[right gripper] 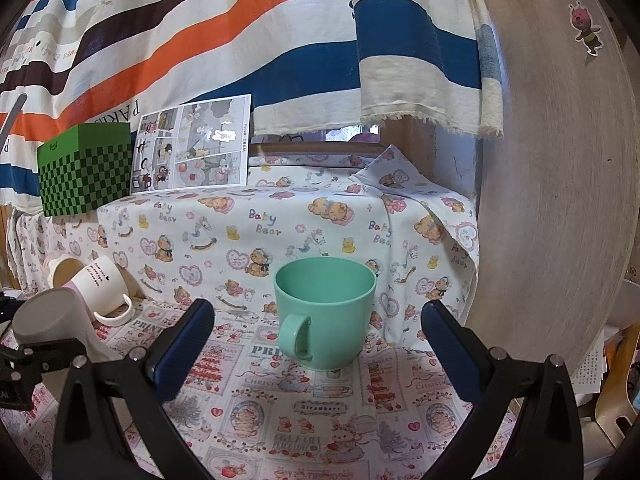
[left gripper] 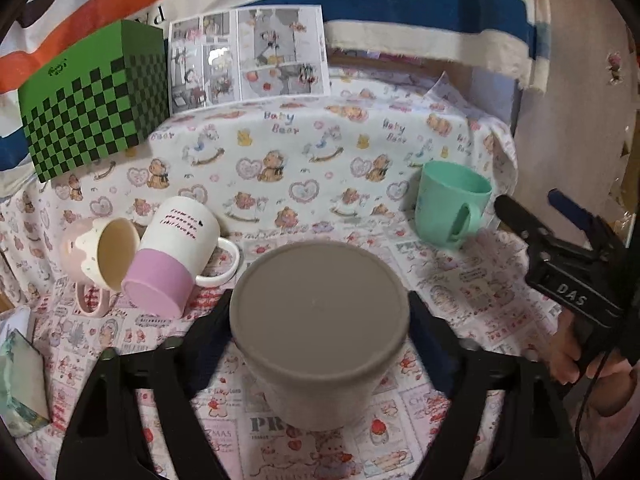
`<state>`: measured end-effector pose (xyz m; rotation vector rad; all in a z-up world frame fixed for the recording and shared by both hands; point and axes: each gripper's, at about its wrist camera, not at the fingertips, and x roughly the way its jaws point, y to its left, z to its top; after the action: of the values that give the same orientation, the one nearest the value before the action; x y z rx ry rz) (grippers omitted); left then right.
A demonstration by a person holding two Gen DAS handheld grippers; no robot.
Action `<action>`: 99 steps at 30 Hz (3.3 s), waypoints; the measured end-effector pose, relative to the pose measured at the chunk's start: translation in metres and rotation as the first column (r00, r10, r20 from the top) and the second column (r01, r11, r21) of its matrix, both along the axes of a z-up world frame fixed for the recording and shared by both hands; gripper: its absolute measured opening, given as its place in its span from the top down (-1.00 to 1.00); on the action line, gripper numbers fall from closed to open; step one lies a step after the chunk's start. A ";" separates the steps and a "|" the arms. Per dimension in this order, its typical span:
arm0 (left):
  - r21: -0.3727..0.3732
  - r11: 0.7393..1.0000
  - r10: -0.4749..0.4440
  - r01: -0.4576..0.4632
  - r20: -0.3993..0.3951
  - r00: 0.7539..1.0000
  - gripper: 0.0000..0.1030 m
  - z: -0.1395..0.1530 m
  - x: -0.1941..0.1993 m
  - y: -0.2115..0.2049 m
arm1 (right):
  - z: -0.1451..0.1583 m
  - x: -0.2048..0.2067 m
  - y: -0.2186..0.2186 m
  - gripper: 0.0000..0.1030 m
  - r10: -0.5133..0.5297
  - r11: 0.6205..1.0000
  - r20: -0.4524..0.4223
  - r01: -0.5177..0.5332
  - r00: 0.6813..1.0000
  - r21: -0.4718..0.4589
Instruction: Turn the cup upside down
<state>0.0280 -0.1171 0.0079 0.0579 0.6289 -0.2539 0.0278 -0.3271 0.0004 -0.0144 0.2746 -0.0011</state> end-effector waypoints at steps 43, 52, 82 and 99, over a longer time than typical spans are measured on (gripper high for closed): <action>-0.066 0.961 0.276 -0.269 0.320 0.906 -1.00 -0.005 -0.071 0.086 | -0.001 0.001 0.002 -1.00 0.028 1.000 -0.002 -0.028 1.000 -0.006; -0.061 0.958 0.284 -0.280 0.312 0.906 -1.00 -0.004 -0.069 0.085 | -0.002 0.001 0.007 -1.00 0.048 0.999 -0.007 -0.048 0.999 -0.022; -0.052 0.953 0.300 -0.299 0.303 0.905 -1.00 -0.004 -0.069 0.084 | -0.003 0.002 0.008 -1.00 0.049 0.998 -0.012 -0.049 0.999 -0.026; -0.061 0.950 0.310 -0.306 0.290 0.905 -1.00 -0.005 -0.065 0.087 | -0.003 0.002 0.008 -1.00 0.060 0.998 -0.017 -0.060 0.998 -0.025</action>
<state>-0.0373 -0.0299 0.0030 -0.0182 0.3285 0.0591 0.0296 -0.3187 -0.0024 -0.0479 0.2899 0.0551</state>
